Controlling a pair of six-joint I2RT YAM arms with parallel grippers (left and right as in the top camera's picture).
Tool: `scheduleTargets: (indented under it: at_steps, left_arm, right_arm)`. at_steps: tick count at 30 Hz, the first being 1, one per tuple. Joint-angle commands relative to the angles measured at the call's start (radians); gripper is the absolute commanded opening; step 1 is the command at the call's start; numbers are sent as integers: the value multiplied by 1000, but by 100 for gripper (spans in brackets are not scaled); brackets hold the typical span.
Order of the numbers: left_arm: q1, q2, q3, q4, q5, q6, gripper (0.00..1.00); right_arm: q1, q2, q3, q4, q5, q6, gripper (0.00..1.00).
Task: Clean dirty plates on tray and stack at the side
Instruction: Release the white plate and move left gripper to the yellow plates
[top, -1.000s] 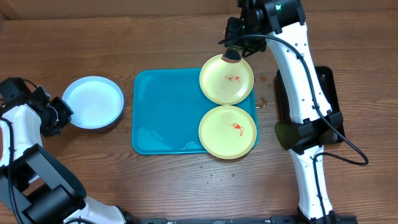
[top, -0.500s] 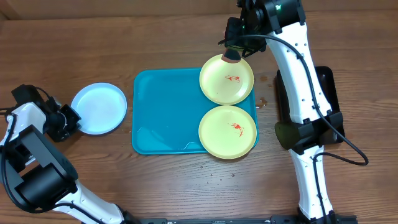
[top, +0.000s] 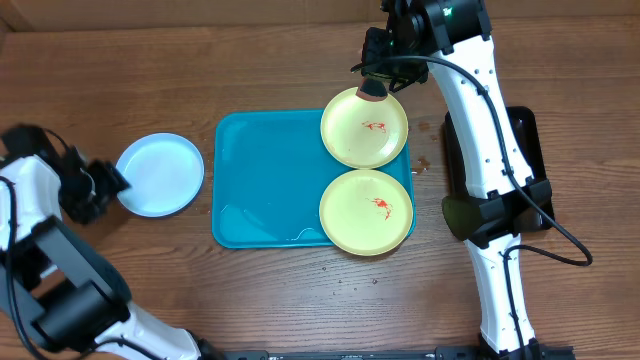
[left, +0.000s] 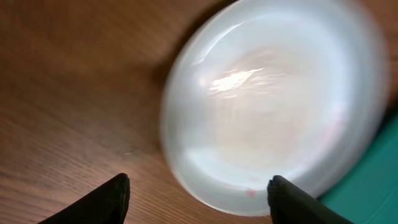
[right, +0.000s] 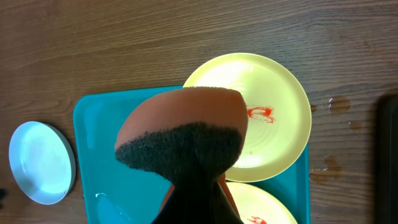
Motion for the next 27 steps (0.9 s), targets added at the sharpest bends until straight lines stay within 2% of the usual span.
scheduleTargets:
  at_steps: [1, 3, 9, 13, 19, 27]
  left_arm:
    - [-67, -124, 107, -53, 251, 154, 76]
    - [-128, -157, 138, -74, 303, 167, 76]
    - [-386, -176, 149, -75, 298, 163, 79]
    - [-576, -135, 149, -96, 297, 97, 79]
    - [-784, -26, 149, -124, 310, -13, 65]
    - [-958, 139, 148, -238, 285, -15, 56]
  right_arm:
    - [-8, -35, 23, 2, -6, -6, 4]
    - [-13, -35, 24, 2, -7, -6, 4]
    - [-22, -35, 24, 2, -7, -7, 4]
    - [-27, -35, 24, 2, -7, -7, 4]
    - [-28, -35, 24, 2, -7, -7, 4]
    - [-28, -35, 24, 2, -7, -6, 4]
